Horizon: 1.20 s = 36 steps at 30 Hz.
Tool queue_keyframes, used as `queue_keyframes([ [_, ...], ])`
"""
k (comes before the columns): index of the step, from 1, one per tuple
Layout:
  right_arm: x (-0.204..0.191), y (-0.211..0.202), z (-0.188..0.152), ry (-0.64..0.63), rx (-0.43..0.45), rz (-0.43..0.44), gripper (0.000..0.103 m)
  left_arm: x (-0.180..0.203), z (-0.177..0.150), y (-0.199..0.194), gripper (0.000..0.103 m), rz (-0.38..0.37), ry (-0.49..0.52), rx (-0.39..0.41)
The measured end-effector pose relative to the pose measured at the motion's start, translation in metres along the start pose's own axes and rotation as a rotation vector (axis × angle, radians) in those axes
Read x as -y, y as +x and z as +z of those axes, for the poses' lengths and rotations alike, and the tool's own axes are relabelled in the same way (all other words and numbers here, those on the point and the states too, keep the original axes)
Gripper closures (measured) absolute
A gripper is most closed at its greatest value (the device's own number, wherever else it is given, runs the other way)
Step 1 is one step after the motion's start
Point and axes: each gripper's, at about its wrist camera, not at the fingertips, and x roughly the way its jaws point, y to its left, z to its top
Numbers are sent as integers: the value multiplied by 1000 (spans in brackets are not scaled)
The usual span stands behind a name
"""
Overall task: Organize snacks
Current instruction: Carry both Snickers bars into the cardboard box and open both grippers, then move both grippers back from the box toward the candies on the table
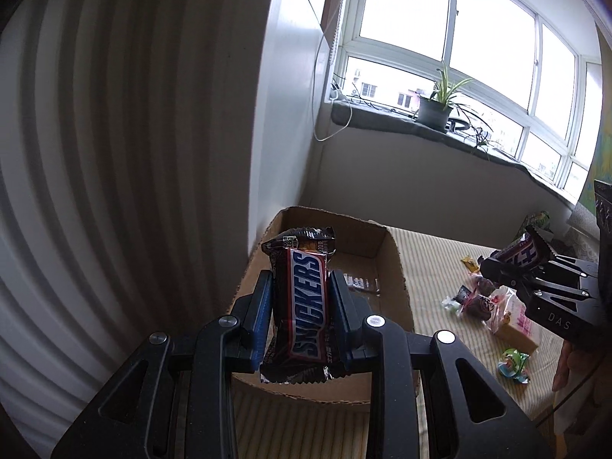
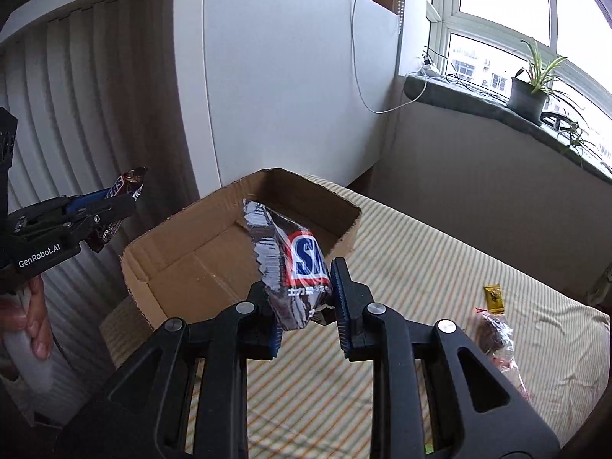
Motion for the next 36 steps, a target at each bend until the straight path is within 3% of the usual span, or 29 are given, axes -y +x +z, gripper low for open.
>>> queue_keyframes([
  [6,-22,41,14,-28,-34,57,80,-8,1,16,76,-8,-16,-16],
  [15,-28,98,9,-26,-115,107,79,-9,-12,59,75,-50,-37,-106],
  [16,-28,103,7,-29,-132,108,72,-9,-14,61,75,-50,-38,-114],
  [17,-28,106,5,-31,-138,100,59,-8,-15,63,75,-48,-39,-116],
  [18,-28,107,3,-32,-134,94,54,-8,-16,65,64,-41,-40,-118],
  [19,-27,107,1,-29,-131,89,49,-9,-17,65,44,-30,-42,-116],
  [21,-25,107,-1,-21,-135,82,48,-11,-19,63,27,-17,-55,-90],
  [27,-23,97,2,-18,-118,31,48,-17,-19,60,26,-18,-81,-88],
  [36,-29,65,17,-39,-50,28,42,-24,-15,46,26,3,-99,-61],
])
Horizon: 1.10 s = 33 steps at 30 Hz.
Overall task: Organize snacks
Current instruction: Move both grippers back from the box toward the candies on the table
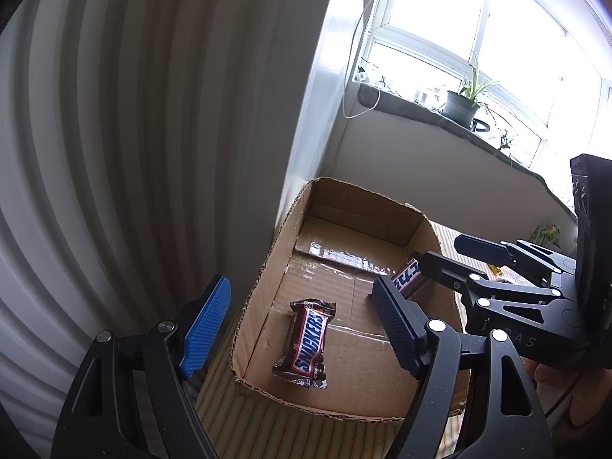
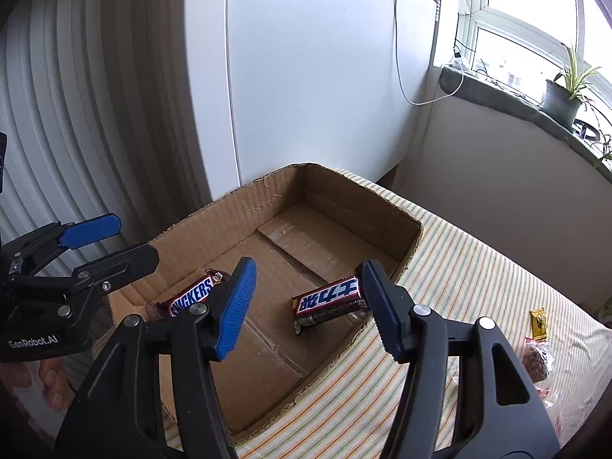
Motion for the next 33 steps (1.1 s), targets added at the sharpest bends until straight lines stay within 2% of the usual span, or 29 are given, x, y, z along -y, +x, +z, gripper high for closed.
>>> queue_keyframes([
  [7,-5,-20,-8,4,17,22,42,11,2,-13,26,11,18,23],
  [15,21,-59,-34,48,49,7,42,41,4,-25,26,15,52,38],
  [21,69,-106,-69,116,78,-62,42,93,0,-34,26,-14,121,45],
  [29,141,-175,-127,233,98,-195,39,175,-7,-42,26,-96,223,50],
  [33,164,-200,-146,272,117,-229,38,207,-15,-51,26,-129,278,53],
])
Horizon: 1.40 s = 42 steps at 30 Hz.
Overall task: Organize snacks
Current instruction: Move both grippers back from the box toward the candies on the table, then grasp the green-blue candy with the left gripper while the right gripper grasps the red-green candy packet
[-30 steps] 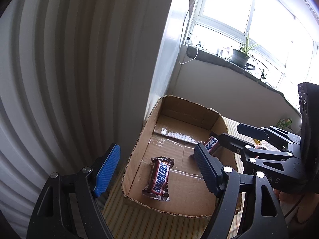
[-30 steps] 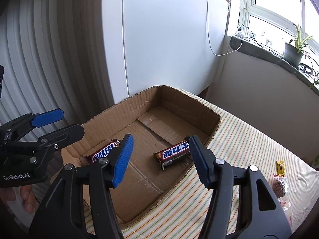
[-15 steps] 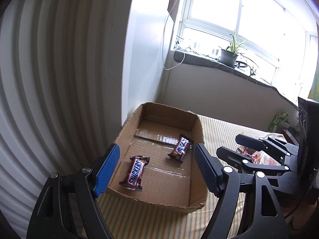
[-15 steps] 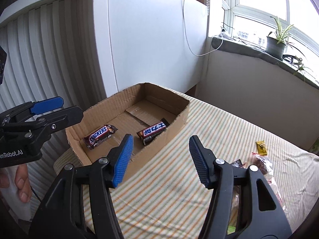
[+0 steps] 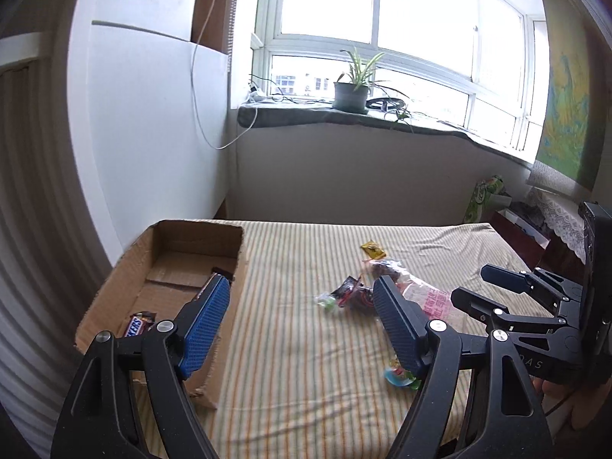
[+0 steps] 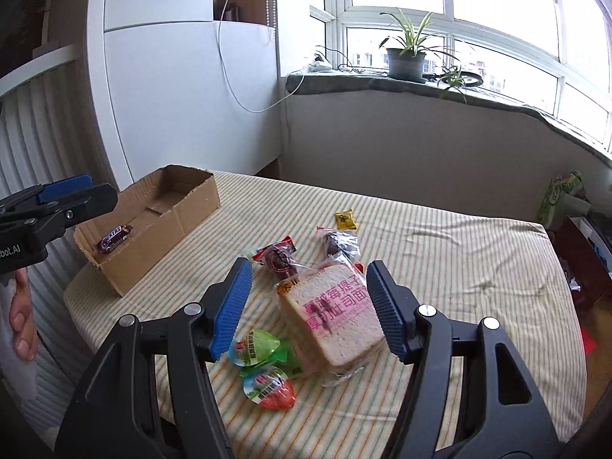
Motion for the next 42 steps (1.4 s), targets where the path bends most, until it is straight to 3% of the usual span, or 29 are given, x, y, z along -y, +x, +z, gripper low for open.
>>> queue_keyframes([
  [7,10,-11,-7,18,14,1,38,28,3,-8,25,-17,60,8],
  [15,7,-5,-32,16,-36,6,38,38,-3,-1,25,-34,70,-19],
  [21,5,10,-69,23,-119,22,38,45,-26,20,25,-65,68,-89],
  [30,-11,25,-122,-11,-215,69,38,49,-88,50,25,-106,54,-245],
  [34,-20,28,-123,-51,-206,71,38,50,-98,54,25,-130,54,-278],
  [42,-33,44,-111,-127,-184,75,38,62,-87,66,25,-217,57,-284],
])
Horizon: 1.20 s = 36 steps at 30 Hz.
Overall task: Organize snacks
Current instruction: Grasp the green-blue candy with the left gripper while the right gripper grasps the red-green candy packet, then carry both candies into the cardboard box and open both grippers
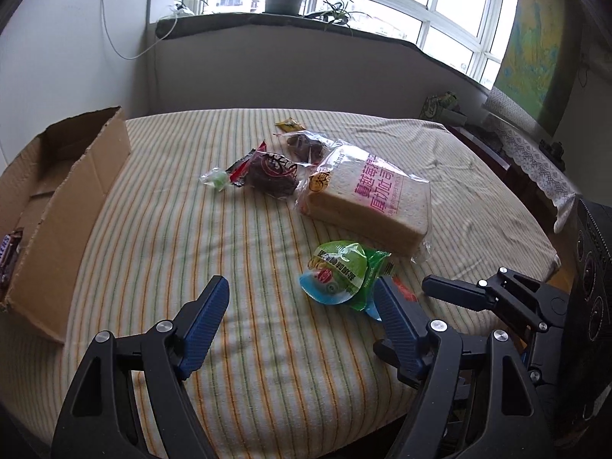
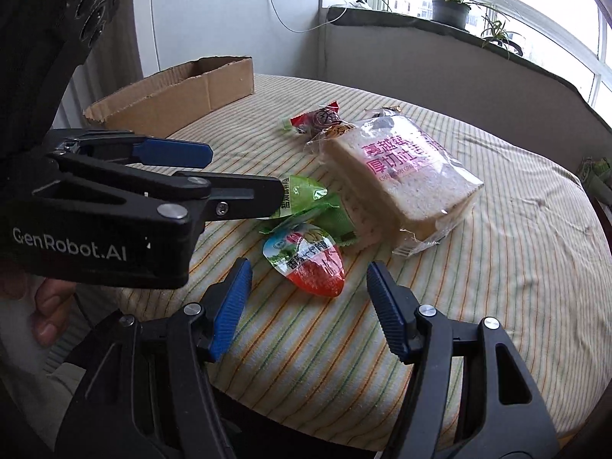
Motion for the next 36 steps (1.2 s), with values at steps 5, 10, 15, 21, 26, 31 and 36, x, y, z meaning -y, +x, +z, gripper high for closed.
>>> queue_keyframes([
  [5,3,7,2,-6,7,18,50,2,8,16,25,-42,6,-24],
  [10,4,8,2,-20,10,21,66,5,7,29,43,-93,10,-63],
  [15,3,5,1,-24,14,19,72,9,7,31,71,-116,35,-64],
  [21,4,2,0,-19,15,15,74,7,7,35,82,-94,26,-76],
  [26,8,-3,0,1,31,8,75,4,8,28,82,-93,24,-56],
  [31,18,-9,2,46,54,-6,75,-1,10,24,82,-80,14,-40],
  [36,34,-14,3,117,77,-2,75,-7,14,19,82,-57,4,-13],
])
